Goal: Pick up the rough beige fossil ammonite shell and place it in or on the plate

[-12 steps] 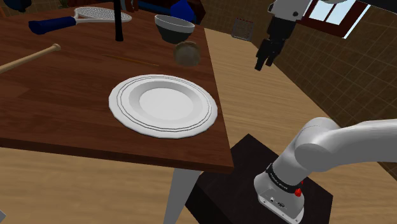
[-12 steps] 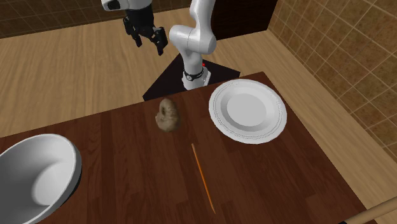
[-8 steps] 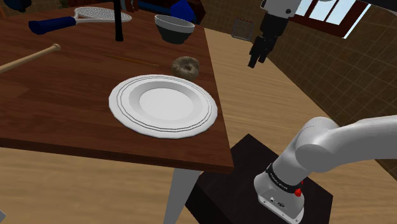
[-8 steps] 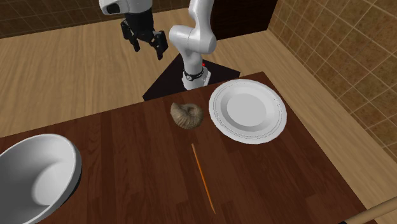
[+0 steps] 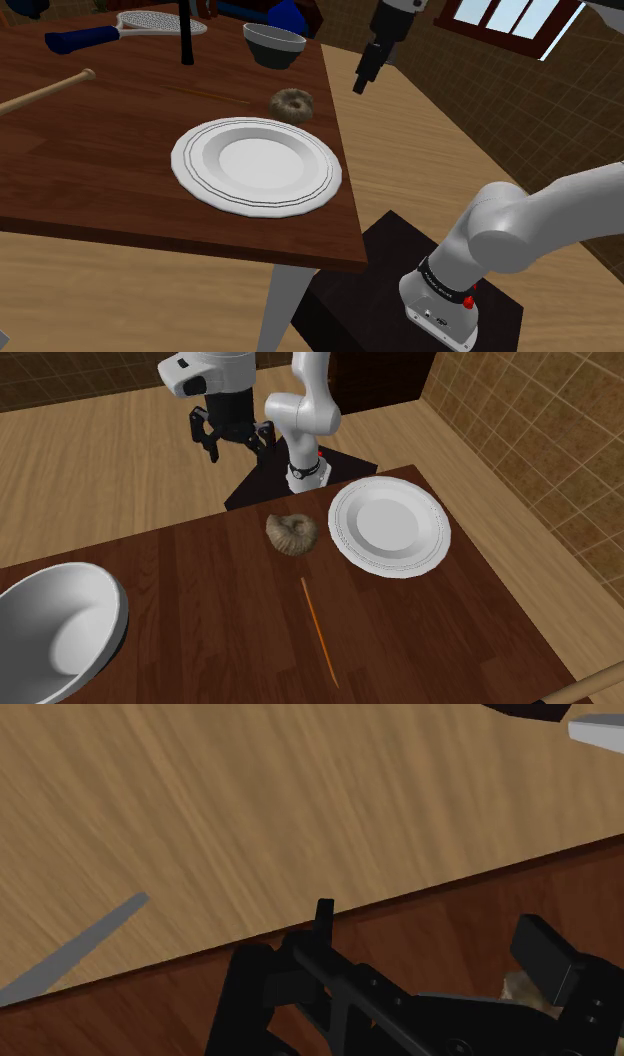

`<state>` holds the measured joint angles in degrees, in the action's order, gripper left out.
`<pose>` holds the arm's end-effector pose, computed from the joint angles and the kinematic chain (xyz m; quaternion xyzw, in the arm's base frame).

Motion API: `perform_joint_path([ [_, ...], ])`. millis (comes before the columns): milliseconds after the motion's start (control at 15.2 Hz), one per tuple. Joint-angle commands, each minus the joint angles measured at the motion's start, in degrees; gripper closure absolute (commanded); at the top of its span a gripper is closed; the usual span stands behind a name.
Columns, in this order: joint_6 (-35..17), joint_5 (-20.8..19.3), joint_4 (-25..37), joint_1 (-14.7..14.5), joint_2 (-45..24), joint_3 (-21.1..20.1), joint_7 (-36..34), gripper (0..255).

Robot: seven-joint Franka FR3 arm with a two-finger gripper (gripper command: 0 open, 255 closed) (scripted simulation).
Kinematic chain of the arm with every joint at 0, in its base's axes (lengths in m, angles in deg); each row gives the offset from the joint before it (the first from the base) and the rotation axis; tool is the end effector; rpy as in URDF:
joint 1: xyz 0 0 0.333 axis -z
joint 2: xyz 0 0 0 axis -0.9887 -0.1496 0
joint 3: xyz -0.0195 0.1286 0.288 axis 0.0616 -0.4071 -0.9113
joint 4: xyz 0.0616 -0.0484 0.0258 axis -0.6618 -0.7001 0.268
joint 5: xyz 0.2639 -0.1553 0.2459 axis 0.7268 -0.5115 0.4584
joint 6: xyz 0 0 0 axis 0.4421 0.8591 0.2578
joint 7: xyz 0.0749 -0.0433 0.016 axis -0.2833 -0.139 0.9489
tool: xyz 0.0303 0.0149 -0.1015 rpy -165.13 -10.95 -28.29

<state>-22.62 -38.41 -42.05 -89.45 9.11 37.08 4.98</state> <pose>0.3689 0.0751 0.6332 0.9850 0.1563 0.0538 0.0498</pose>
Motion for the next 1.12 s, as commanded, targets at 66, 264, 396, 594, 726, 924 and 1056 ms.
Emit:
perform_joint_path([
  [66,-3.1,-0.4,2.9,-1.8,-3.5,-1.7,2.0,0],
  [264,-5.8,-1.0,5.7,-3.4,-6.8,-3.5,3.7,0],
  [396,-7.5,-1.6,7.6,-4.4,-8.9,-4.8,4.9,0],
  [594,-9.8,-2.2,8.7,-5.4,-10.9,-6.0,5.9,0],
  [726,-11.4,-2.3,7.3,-5.4,-11.0,-5.9,5.9,0],
  [924,-13.7,-2.4,5.3,-5.3,-11.3,-5.8,5.8,0],
  [1056,-14.9,-2.5,4.3,-5.2,-11.5,-5.7,5.8,0],
])
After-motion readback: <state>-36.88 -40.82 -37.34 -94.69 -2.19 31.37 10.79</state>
